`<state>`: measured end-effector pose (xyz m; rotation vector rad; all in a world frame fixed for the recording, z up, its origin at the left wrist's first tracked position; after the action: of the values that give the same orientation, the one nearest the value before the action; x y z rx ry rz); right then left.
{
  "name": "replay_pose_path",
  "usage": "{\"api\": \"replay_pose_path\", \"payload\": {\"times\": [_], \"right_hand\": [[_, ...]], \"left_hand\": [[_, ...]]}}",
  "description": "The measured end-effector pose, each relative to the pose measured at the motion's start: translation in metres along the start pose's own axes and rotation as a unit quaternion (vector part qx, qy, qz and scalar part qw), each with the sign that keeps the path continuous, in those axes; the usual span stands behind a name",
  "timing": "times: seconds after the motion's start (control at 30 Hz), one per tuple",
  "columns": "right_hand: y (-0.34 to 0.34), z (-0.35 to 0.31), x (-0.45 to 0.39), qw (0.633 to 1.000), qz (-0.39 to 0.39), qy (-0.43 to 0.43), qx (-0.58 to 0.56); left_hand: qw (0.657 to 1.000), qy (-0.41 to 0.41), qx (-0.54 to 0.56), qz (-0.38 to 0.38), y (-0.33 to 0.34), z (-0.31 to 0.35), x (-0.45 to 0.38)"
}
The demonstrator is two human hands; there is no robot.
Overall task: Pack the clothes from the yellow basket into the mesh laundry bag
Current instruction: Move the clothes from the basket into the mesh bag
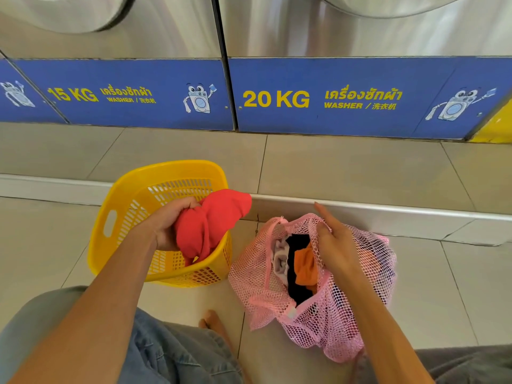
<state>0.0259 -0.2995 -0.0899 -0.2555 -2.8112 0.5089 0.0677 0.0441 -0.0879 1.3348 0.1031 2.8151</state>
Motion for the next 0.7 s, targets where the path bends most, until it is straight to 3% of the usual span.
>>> {"api": "replay_pose_path", "payload": {"times": [0.43, 0.7], "right_hand": [[0.002, -0.002, 0.001, 1.000, 0.001, 0.000, 0.006], [0.004, -0.002, 0.000, 1.000, 0.002, 0.003, 0.007]], "left_hand": [[0.999, -0.034, -0.025, -0.004, -0.010, -0.017, -0.013], [0.999, -0.024, 0.041, 0.010, -0.013, -0.025, -0.014]]}}
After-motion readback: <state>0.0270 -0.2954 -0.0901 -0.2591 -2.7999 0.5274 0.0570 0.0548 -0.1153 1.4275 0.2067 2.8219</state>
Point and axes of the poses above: each hand's wrist, its own x-axis away from the middle knuckle, its own y-axis out of the palm, z = x × y, the point moved 6 cm from there along -x, towards the middle knuckle
